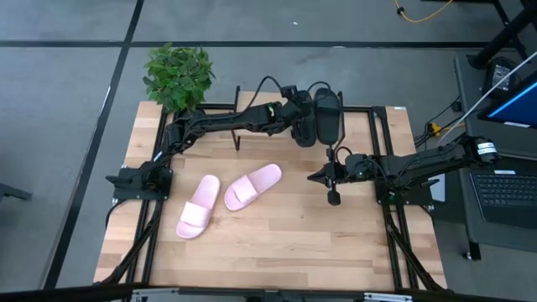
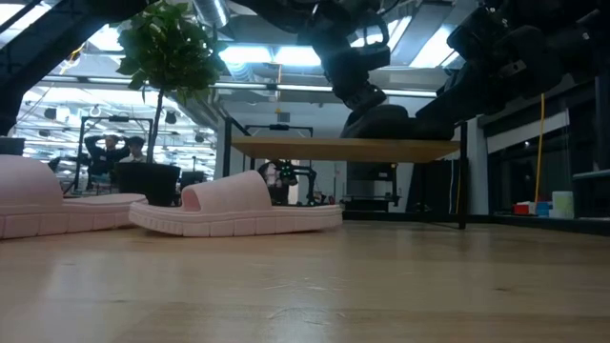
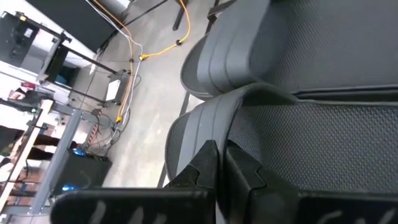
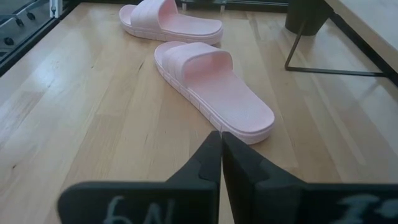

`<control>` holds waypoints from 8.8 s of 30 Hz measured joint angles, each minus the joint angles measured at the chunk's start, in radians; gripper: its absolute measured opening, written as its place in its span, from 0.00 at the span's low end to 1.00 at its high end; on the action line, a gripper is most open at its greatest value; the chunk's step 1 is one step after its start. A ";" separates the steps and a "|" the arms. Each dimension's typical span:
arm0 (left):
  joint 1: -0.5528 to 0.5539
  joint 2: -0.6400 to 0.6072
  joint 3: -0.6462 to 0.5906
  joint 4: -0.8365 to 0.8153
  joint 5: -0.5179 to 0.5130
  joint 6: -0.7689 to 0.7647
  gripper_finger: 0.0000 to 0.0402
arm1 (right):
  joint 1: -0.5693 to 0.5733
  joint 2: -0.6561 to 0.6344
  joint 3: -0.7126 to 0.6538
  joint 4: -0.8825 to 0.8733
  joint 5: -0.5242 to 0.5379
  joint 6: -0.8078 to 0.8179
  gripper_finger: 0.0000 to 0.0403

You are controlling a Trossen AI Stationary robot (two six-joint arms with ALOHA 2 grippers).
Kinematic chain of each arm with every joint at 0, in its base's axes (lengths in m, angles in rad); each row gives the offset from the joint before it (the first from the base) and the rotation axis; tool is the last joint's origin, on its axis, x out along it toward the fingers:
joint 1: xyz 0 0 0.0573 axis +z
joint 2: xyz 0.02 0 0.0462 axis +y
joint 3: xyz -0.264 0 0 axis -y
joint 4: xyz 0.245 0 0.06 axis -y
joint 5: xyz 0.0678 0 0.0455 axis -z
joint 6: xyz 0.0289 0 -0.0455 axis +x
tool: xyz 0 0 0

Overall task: Pick and place slides into the shelf
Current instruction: Put the black slide on the shelf, then put the left pink slide on the shelf

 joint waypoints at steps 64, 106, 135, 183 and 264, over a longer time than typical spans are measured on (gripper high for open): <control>-0.072 -0.006 0.000 -0.126 0.035 0.008 0.38 | 0.000 0.000 0.000 -0.002 0.000 0.022 0.04; -0.263 -0.459 -0.282 -0.178 -0.042 -0.236 0.38 | 0.098 0.001 0.000 -0.030 -0.009 0.021 0.04; -0.566 -1.192 -1.508 0.690 -0.144 -0.445 0.38 | 0.184 0.074 0.000 0.244 -0.095 0.036 0.04; -0.686 -1.251 -1.704 0.686 0.165 -0.648 0.38 | 0.165 0.508 0.001 0.763 0.037 0.072 0.02; -1.125 -0.985 -1.208 0.055 -0.509 -1.314 0.30 | 0.163 0.507 0.001 0.752 0.028 0.025 0.02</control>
